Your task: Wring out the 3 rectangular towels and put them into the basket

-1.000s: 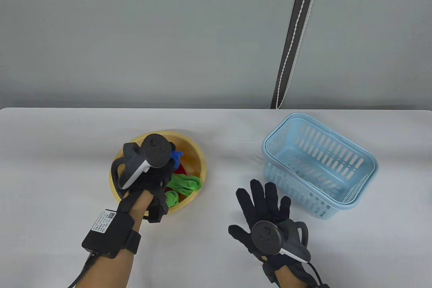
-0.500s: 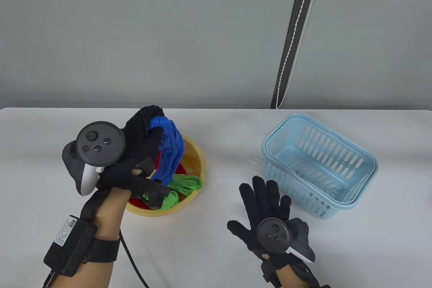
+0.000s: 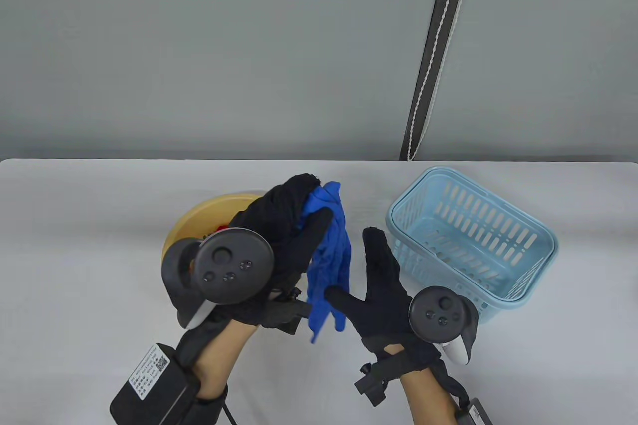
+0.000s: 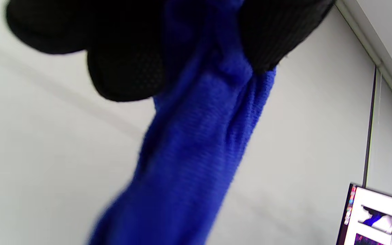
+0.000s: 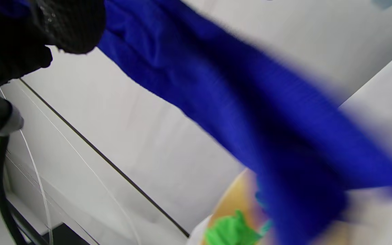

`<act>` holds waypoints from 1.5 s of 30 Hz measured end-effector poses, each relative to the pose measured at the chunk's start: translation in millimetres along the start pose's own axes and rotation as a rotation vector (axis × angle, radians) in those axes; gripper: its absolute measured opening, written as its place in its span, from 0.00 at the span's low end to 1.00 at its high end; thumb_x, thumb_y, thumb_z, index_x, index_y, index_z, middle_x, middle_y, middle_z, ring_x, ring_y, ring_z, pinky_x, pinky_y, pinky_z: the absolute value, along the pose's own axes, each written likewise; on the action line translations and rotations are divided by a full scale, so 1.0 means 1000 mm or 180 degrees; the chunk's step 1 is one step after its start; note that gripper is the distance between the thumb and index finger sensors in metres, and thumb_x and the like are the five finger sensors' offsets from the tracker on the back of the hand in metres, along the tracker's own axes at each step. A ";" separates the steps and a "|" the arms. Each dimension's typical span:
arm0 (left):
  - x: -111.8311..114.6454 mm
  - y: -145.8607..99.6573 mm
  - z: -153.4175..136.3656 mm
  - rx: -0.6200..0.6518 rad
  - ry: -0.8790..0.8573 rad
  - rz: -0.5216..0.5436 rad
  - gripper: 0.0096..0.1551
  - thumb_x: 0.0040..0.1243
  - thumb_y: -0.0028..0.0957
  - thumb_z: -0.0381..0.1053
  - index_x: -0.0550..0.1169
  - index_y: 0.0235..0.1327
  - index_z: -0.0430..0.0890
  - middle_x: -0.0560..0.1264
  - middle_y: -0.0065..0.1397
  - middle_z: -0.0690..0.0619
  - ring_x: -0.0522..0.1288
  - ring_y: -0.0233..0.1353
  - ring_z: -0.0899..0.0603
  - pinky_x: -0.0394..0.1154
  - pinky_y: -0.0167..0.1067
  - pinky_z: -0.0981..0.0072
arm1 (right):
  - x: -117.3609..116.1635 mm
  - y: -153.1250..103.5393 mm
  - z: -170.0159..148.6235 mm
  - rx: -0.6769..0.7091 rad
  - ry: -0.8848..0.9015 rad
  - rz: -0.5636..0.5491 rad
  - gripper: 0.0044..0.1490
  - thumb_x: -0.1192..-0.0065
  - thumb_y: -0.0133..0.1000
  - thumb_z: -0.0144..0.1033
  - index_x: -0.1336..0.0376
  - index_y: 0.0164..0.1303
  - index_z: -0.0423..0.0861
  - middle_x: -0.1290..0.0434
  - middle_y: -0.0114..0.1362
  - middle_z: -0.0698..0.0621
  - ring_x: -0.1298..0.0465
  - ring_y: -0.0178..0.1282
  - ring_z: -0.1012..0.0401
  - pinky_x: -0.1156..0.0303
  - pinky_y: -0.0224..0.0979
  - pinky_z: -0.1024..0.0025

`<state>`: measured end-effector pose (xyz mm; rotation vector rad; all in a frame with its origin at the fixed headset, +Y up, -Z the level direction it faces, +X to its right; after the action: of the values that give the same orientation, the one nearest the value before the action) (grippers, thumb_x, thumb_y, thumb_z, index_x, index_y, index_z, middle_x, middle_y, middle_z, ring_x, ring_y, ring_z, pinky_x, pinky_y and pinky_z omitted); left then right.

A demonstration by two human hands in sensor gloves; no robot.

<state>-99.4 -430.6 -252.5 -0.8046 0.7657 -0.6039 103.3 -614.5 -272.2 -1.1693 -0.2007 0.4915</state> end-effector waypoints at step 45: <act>0.180 -0.106 -0.086 0.0133 -0.0600 -0.1764 0.55 0.73 0.49 0.67 0.62 0.84 0.48 0.81 0.71 0.49 0.80 0.71 0.35 0.72 0.68 0.30 | 0.008 -0.011 -0.066 -0.0186 0.1487 0.0543 0.37 0.25 0.59 0.37 0.39 0.78 0.45 0.24 0.61 0.41 0.20 0.47 0.52 0.23 0.52 0.53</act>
<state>-81.7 -655.0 -271.9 -1.0266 0.3495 -1.0169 139.7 -668.5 -288.7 -1.3319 0.2911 0.3500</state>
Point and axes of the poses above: the tracker on the back of each hand, its own z axis roughly to the thumb side, its own y axis roughly from the wrist to the fingertips, x = y × z, the point moved 1 cm from there along y, roughly from the wrist to the fingertips
